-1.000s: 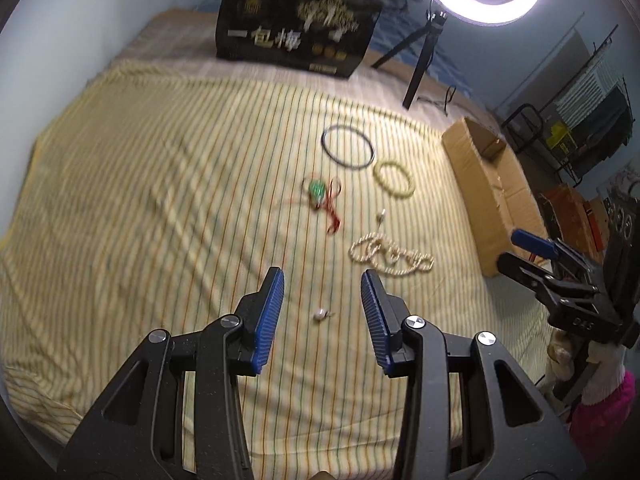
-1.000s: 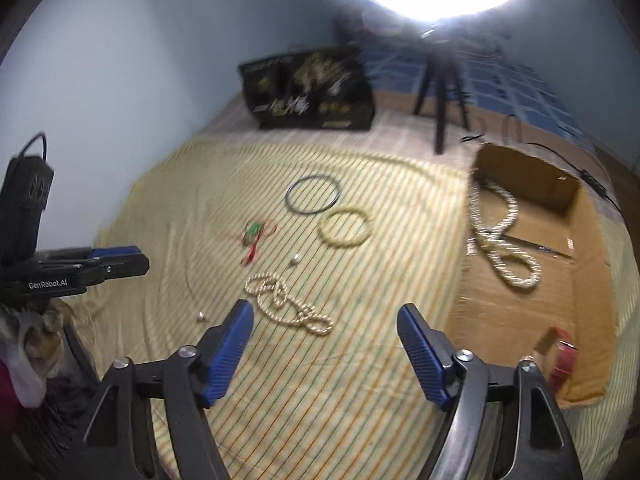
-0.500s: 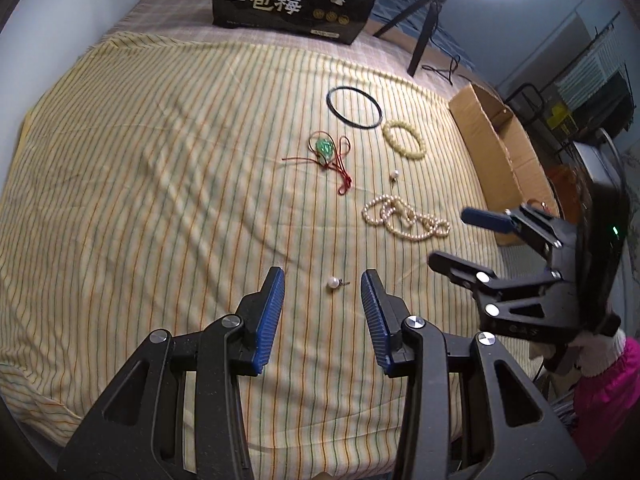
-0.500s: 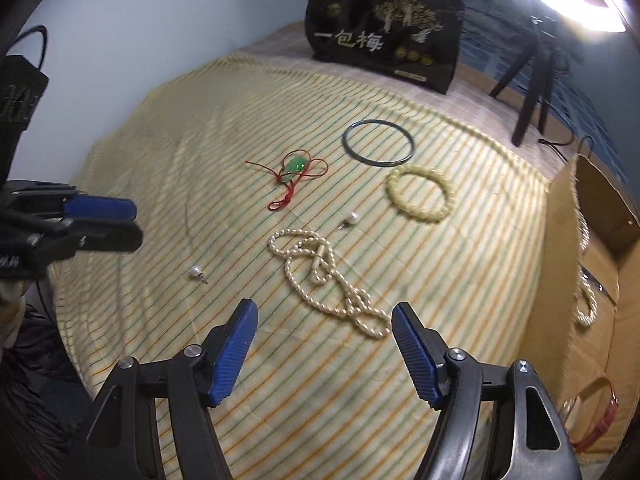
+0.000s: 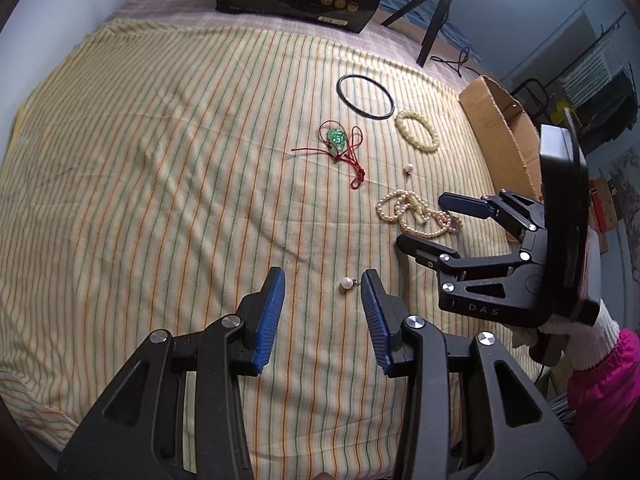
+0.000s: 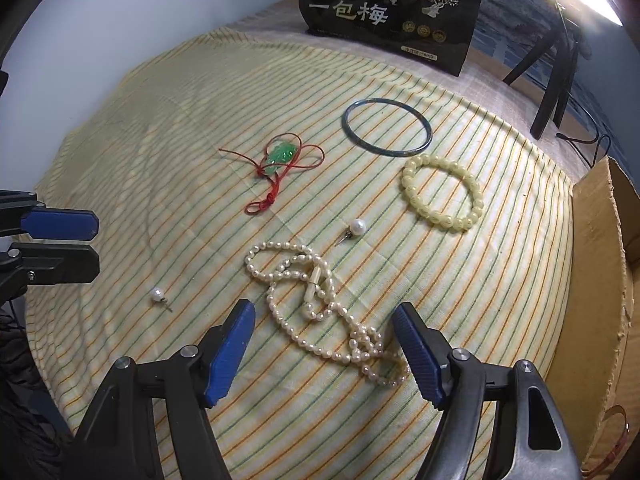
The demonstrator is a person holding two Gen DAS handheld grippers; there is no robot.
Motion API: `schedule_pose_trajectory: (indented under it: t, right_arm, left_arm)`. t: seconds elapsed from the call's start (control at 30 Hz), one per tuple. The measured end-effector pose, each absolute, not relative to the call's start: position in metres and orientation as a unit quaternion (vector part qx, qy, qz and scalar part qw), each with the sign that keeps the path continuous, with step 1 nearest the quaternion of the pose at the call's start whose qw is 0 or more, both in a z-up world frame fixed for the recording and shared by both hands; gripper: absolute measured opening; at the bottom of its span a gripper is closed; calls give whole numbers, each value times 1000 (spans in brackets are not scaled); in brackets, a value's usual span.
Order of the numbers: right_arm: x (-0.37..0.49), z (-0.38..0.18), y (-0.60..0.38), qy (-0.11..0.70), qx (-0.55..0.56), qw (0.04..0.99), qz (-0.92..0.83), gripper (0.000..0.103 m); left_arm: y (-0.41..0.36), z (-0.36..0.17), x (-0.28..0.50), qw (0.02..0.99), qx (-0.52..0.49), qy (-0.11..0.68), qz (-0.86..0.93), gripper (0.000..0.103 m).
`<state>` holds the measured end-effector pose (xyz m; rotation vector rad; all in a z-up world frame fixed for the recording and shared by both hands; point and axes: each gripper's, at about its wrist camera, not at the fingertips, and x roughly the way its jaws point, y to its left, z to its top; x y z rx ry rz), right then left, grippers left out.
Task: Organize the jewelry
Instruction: 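Grasp the loose pearl bead strand with right tool while left tool approaches the pearl earring, then pinch the pearl stud earring with left tool while right tool lifts the strand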
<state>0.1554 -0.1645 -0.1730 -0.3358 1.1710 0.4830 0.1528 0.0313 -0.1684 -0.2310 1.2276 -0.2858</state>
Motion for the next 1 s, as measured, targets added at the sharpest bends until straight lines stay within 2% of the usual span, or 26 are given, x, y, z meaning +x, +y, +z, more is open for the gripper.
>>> schedule_pose_trajectory:
  t: [0.07,0.2,0.23,0.27,0.33,0.4,0.47,0.5,0.97,1.0]
  right_arm:
    - [155,-174,-165,544,-158,793,224,74]
    - [156,-173,-166,545,-160,796,211,61]
    - [156,-172,-167,546,-159,796,210,54]
    - [156,-171,-168,545,-162,798,202,42]
    - [156,-170,-171,545,-162,798,199,36]
    - [156,-169,-174,545,-158,801,193,23]
    - [156,-169,-176,545,-158,802,186,18]
    - [156,-168,-177,545,-156,803,185,15]
    - [157,-169,-184,547,-153,805,174,8]
    - [157,-169,-184,547,-153,805,173,8]
  left_arm:
    - [30,-172,155,797,-113,578,-135,40]
    - [26,-178,159,790,-116,586,-137,40]
    - [24,-180,159,788,-118,589,-139,40]
    - [23,-182,160,786,-118,591,-139,40]
    - [19,-185,160,783,-115,595,-138,40]
    - [17,-189,162,780,-115,599,-137,40]
    - [15,-193,165,778,-113,603,-134,40]
    - [14,-195,167,777,-113,605,-132,34]
    - [-17,-202,168,779,-78,608,-129,32]
    - [-20,-203,169,780,-70,609,-127,28]
